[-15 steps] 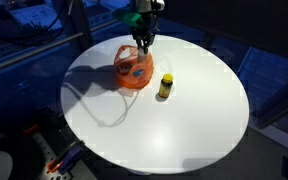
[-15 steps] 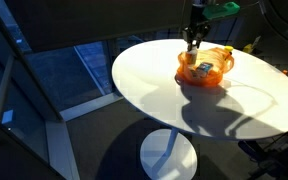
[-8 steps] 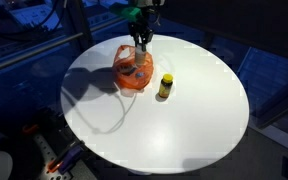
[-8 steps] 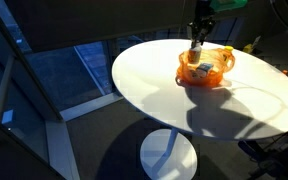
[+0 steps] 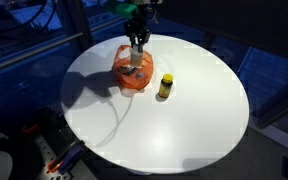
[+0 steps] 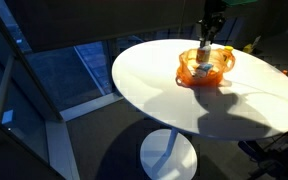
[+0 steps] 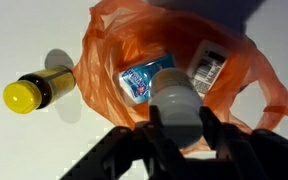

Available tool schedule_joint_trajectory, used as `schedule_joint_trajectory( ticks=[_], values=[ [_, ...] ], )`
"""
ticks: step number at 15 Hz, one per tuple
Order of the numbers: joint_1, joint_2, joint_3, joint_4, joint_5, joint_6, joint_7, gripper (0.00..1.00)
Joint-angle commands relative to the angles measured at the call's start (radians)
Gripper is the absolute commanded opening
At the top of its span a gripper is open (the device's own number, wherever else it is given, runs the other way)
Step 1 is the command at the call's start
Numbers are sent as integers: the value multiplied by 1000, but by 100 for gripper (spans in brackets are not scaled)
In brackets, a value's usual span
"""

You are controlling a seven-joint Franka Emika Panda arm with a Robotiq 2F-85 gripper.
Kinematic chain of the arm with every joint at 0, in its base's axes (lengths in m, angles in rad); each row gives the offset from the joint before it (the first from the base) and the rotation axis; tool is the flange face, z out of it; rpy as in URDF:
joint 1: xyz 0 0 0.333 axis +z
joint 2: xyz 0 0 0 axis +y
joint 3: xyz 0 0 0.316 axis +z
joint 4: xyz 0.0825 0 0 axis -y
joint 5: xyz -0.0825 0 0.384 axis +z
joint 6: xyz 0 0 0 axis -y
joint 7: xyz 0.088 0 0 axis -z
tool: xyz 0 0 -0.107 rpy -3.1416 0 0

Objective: Pick up the white and orange bottle from the table and put it in the plastic bag

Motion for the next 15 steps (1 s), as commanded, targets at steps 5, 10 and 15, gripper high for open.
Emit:
schedule_joint_trajectory(
  ticks=[5,10,15],
  values=[
    [-33,-56,0,-106,-16,-8,-43,19],
    [-49,-98,-8,-167,-22,-4,-69,19],
    [-64,-118,-16,-204,-28,-7,-74,19]
  ],
)
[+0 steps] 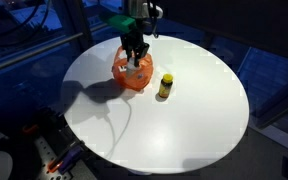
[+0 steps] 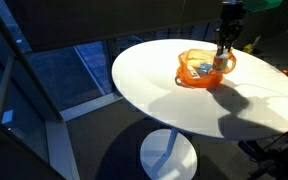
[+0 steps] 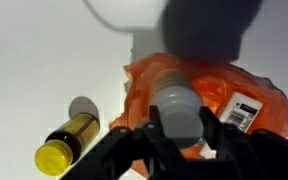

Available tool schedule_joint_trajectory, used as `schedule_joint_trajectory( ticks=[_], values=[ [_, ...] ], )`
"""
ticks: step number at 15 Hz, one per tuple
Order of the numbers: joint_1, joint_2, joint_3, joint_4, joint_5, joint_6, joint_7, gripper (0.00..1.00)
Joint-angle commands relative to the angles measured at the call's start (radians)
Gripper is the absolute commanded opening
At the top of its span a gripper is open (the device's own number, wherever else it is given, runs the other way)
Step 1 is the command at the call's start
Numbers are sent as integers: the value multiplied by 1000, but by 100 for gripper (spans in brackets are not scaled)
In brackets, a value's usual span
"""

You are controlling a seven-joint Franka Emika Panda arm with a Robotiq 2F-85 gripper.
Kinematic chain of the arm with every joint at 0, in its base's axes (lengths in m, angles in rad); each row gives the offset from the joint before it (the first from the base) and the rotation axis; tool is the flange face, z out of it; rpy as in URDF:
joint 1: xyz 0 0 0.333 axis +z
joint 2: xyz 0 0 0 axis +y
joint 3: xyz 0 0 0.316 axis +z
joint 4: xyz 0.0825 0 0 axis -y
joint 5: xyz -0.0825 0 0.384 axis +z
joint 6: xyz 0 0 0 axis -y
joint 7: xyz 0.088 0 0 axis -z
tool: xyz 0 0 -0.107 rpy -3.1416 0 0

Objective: Pick up the white and orange bottle from the table and put it in the plastic bag

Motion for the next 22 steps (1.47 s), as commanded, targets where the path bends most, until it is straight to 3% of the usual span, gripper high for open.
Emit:
schedule_joint_trajectory(
  ticks=[1,12,22],
  values=[
    [-17,-40,-6,-43,-22,-7,-22,19],
    [-27,9,-24,-45,-23,39,1,19],
    [-19,44,-7,-45,3,224,-3,19]
  ],
)
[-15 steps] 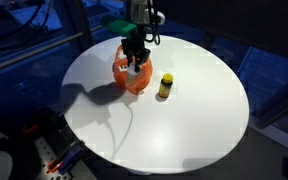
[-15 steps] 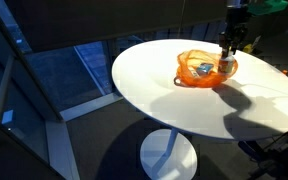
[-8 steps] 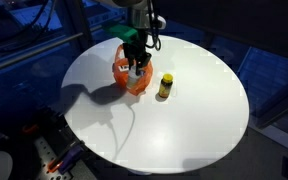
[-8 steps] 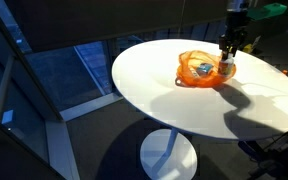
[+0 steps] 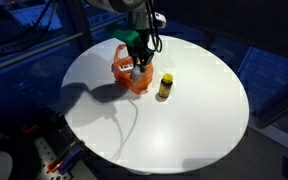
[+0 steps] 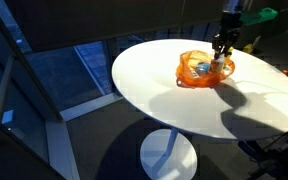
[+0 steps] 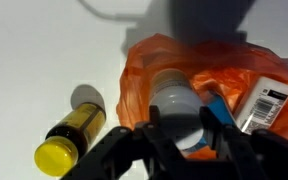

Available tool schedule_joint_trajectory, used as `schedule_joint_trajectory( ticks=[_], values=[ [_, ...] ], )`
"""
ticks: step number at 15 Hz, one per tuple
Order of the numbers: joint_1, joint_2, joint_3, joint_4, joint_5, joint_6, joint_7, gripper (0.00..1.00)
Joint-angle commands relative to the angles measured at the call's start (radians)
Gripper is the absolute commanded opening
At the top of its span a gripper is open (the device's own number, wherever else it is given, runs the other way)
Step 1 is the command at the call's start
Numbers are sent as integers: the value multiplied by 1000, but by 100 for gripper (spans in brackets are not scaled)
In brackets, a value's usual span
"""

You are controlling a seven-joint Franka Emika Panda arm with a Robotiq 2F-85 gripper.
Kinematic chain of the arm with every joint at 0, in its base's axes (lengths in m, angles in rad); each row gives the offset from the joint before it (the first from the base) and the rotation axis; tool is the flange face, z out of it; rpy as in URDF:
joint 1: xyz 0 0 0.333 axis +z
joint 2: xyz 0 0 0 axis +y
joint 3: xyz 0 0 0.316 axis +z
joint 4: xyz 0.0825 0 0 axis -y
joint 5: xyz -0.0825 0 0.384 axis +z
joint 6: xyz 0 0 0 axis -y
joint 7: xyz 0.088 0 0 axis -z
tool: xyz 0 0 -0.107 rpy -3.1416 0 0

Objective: Pick up the white and orange bottle from the table and put it in the plastic bag

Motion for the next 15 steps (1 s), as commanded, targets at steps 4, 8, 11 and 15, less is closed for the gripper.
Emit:
schedule_joint_trajectory(
  ticks=[4,8,11,15],
  values=[
    [-6,3,15,-16,11,101,-5,19],
    [-10,-5,16,-20,15,85,-12,69],
    [-9,-13,13,-14,11,58,-11,83],
    [-2,-17,1,28,-1,-45,14,100]
  ],
)
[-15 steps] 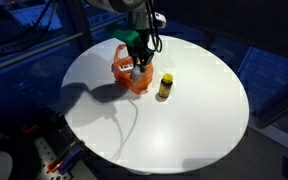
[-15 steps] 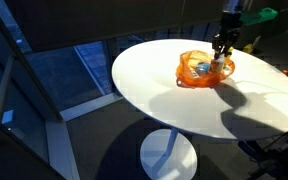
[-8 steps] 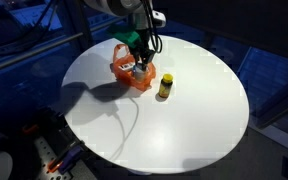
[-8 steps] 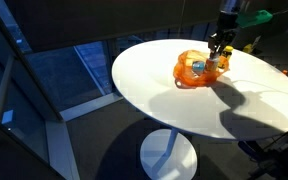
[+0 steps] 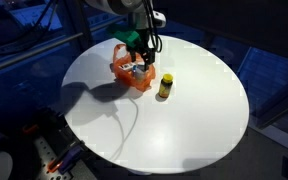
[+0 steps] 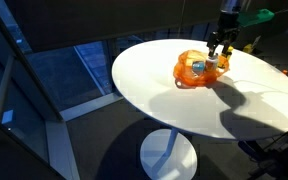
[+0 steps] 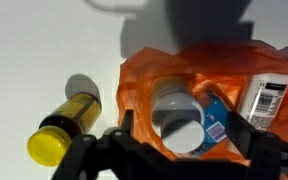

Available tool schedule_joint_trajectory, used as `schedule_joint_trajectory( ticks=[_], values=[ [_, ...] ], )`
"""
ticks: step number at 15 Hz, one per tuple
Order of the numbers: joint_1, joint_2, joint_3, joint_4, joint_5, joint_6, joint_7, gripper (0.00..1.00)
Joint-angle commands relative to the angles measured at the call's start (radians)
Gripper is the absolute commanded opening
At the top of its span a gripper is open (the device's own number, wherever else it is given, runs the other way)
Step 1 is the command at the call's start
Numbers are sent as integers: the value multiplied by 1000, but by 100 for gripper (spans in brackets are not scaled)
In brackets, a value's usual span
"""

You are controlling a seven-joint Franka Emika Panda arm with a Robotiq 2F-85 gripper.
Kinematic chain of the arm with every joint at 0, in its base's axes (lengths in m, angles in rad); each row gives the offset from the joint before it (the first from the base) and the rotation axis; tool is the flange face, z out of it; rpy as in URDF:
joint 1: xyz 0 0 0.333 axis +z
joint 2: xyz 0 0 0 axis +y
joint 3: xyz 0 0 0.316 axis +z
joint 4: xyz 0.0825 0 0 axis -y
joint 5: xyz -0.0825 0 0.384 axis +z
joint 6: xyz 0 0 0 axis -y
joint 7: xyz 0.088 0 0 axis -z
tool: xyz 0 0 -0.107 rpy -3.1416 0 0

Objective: Pick up the white and orange bottle from the table and put it in the plastic bag

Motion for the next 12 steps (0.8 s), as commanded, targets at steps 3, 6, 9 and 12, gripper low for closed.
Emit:
schedule_joint_trajectory(
  ticks=[3,6,9,12],
  values=[
    [-6,-30,-12,85,2,-207,27,100],
    [-21,-44,-5,141,21,-324,-7,100],
    [-32,-66,6,185,30,-433,-65,100],
    [-33,-120,12,186,29,-474,-118,100]
  ],
)
